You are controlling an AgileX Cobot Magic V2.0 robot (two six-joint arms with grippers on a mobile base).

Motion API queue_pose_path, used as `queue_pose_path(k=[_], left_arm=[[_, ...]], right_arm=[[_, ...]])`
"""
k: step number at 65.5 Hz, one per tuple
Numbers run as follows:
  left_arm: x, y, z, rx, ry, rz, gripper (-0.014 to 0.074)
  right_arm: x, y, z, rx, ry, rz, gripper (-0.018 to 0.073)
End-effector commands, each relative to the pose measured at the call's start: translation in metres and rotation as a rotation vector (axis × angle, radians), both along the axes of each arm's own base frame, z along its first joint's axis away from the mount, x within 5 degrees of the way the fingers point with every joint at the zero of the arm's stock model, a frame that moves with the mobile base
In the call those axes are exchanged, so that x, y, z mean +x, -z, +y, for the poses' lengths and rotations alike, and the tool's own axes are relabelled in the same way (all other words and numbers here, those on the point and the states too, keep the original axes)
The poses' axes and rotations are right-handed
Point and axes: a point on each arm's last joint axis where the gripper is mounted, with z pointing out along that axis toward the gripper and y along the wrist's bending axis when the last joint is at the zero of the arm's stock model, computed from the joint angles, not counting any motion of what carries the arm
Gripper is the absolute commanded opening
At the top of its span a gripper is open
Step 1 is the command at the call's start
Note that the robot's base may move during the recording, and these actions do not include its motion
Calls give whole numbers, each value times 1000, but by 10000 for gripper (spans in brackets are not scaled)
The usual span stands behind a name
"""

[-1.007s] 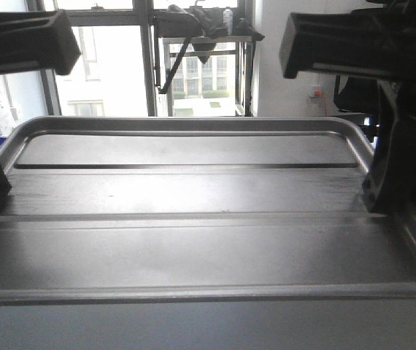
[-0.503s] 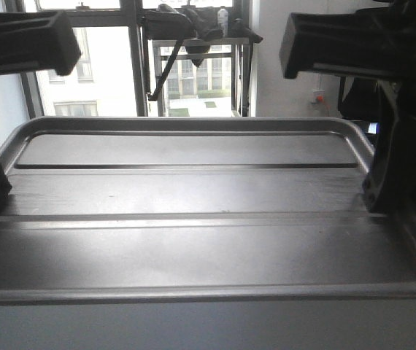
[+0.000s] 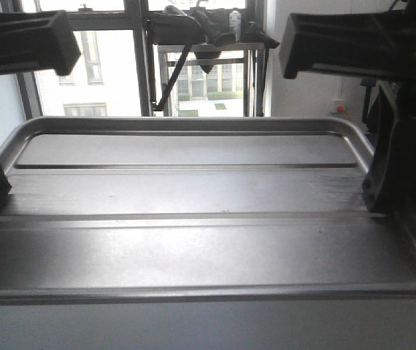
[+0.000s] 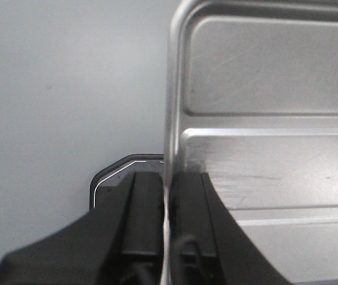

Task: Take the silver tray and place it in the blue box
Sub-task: 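Keep holding the tray with both grippers while the base drives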

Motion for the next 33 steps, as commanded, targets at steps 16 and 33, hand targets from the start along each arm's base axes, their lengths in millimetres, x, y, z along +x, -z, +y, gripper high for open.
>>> queue_pose_path(k=[16, 33], left_arm=[[-1, -12, 5, 0, 4, -43, -15], [-1, -12, 5, 0, 4, -43, -15]], right_arm=[[4, -15, -6, -4, 4, -65, 52], [4, -15, -6, -4, 4, -65, 52]])
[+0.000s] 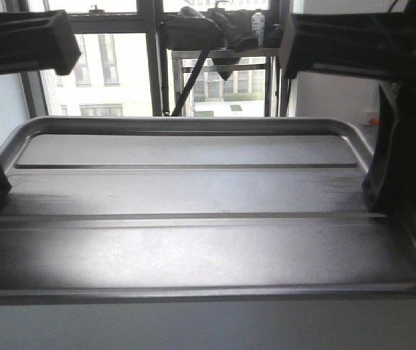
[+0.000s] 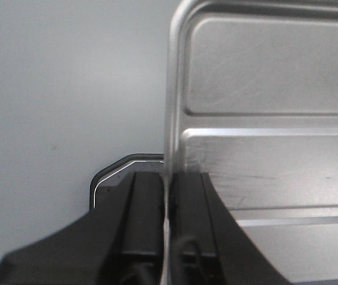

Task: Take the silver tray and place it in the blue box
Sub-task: 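Keep holding the tray with both grippers while the base drives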

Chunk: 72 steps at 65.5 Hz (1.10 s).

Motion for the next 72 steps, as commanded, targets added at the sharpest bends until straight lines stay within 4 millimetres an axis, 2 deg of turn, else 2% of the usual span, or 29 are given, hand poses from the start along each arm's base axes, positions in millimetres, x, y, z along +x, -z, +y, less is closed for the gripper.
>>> queue_pose_path(k=[1, 72], left_arm=[[-1, -12, 5, 0, 4, -43, -15], [0, -11, 4, 3, 4, -41, -15]], right_arm=[[4, -15, -6, -4, 4, -65, 52], [4, -15, -6, -4, 4, -65, 52]])
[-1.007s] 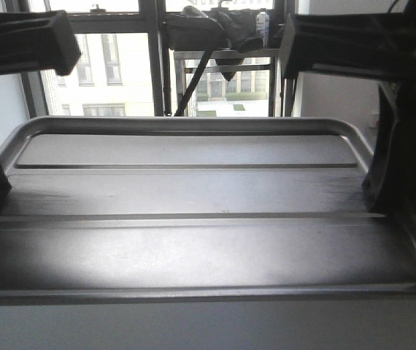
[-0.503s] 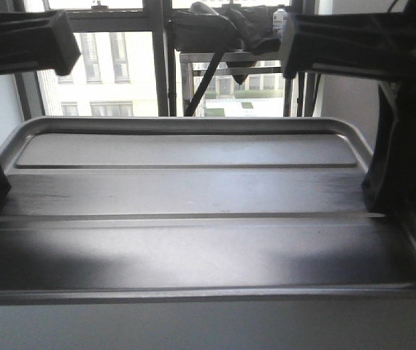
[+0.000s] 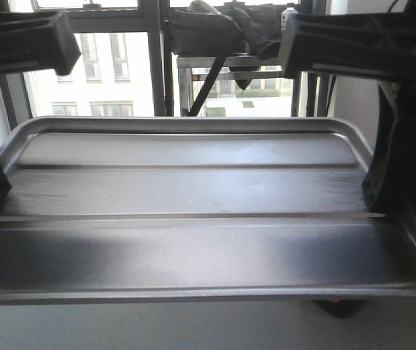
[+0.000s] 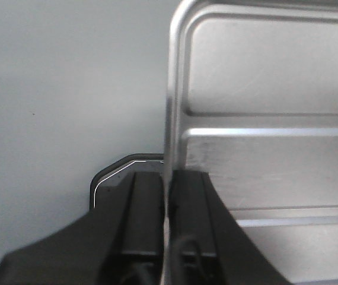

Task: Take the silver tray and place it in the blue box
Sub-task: 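Keep holding the tray with both grippers while the base drives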

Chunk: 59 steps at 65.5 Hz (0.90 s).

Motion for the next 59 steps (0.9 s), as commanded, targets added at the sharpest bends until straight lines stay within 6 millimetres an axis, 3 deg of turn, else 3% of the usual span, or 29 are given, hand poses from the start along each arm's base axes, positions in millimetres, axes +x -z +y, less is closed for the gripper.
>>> queue_pose_path(k=[1, 59], left_arm=[[0, -11, 4, 3, 4, -41, -15], [0, -11, 4, 3, 4, -41, -15]], right_arm=[[4, -15, -6, -4, 4, -65, 52], [4, -15, -6, -4, 4, -65, 52]])
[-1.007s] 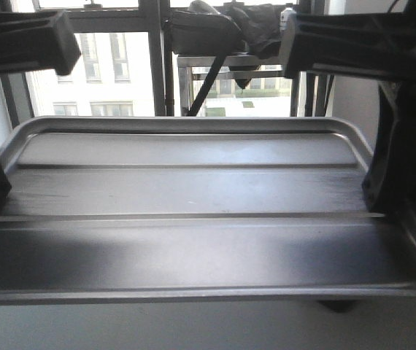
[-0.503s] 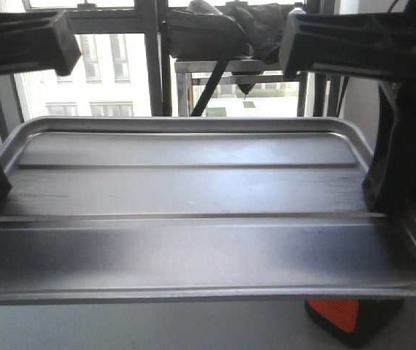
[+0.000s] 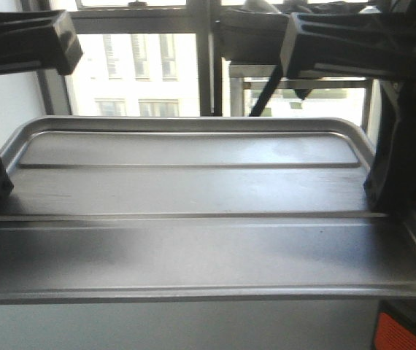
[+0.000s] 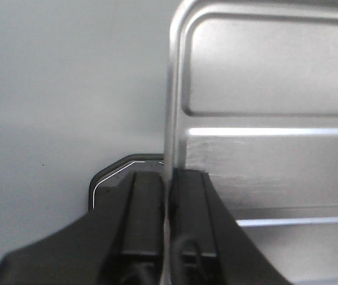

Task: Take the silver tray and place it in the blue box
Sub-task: 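Keep holding the tray with both grippers while the base drives, then carry the tray with both grippers toward the blue bin shelf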

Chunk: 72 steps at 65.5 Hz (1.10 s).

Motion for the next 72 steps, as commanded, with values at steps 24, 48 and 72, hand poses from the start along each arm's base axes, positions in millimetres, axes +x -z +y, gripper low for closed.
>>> queue_pose_path(k=[24, 48, 72], left_arm=[[0, -11, 4, 5, 3, -40, -15], [0, -11, 4, 5, 3, -40, -15], [0, -11, 4, 5, 3, -40, -15]], right_arm=[[4, -15, -6, -5, 4, -65, 52], [4, -15, -6, -5, 4, -65, 52], [4, -15, -6, -5, 4, -65, 52]])
